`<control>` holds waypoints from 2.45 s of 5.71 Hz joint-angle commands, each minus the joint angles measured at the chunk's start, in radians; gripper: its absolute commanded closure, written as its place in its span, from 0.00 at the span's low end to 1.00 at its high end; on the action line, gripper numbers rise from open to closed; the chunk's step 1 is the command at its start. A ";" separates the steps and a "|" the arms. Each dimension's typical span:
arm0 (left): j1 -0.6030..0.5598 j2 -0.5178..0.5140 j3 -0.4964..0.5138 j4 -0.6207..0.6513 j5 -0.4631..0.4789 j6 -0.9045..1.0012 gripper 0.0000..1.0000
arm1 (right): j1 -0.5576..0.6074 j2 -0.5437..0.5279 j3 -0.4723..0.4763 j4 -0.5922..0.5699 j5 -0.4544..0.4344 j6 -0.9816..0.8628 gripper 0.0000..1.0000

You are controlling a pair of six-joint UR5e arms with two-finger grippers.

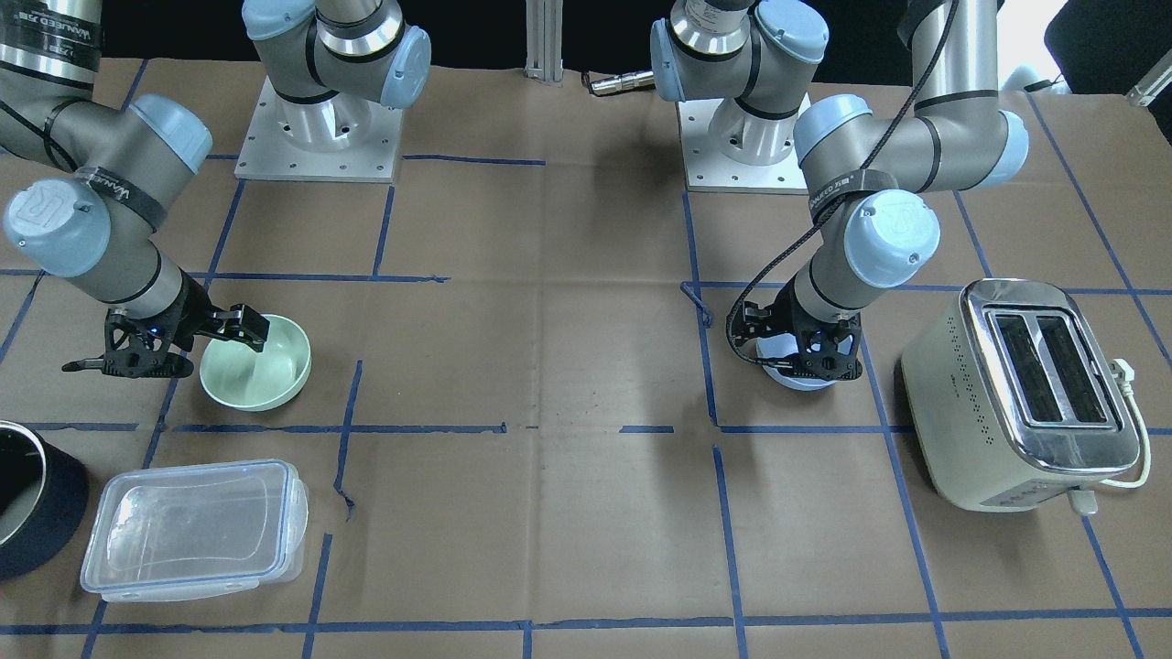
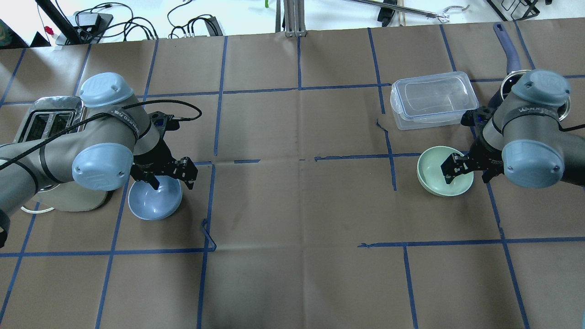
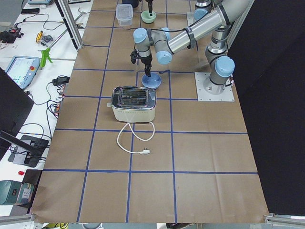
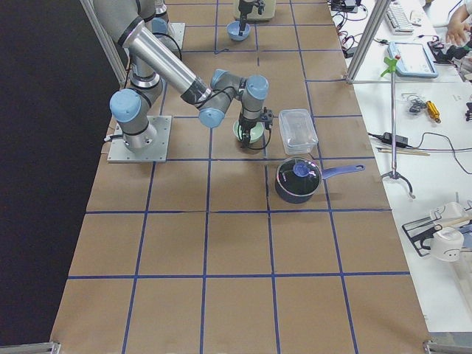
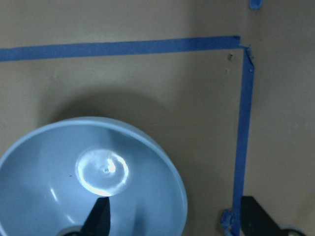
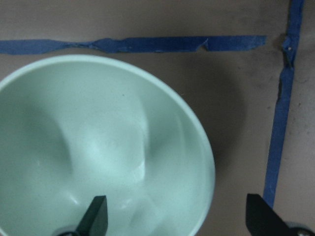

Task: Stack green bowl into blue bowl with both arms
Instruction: 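Lower both grippers and grip the rims of the blue and green bowls, then lift the blue bowl with the left gripper while the right lifts the green bowl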

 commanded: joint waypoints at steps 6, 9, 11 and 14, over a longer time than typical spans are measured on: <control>-0.046 -0.013 0.029 0.024 -0.003 -0.190 0.99 | 0.000 -0.008 -0.007 -0.007 0.004 -0.002 0.91; -0.370 -0.178 0.323 -0.013 -0.014 -0.508 0.99 | 0.000 -0.029 -0.171 0.122 0.005 0.008 0.93; -0.535 -0.353 0.565 -0.026 -0.014 -0.564 0.99 | 0.002 -0.055 -0.464 0.549 0.010 0.034 0.93; -0.586 -0.384 0.564 -0.025 -0.018 -0.581 0.97 | 0.064 -0.088 -0.566 0.691 -0.004 0.052 0.93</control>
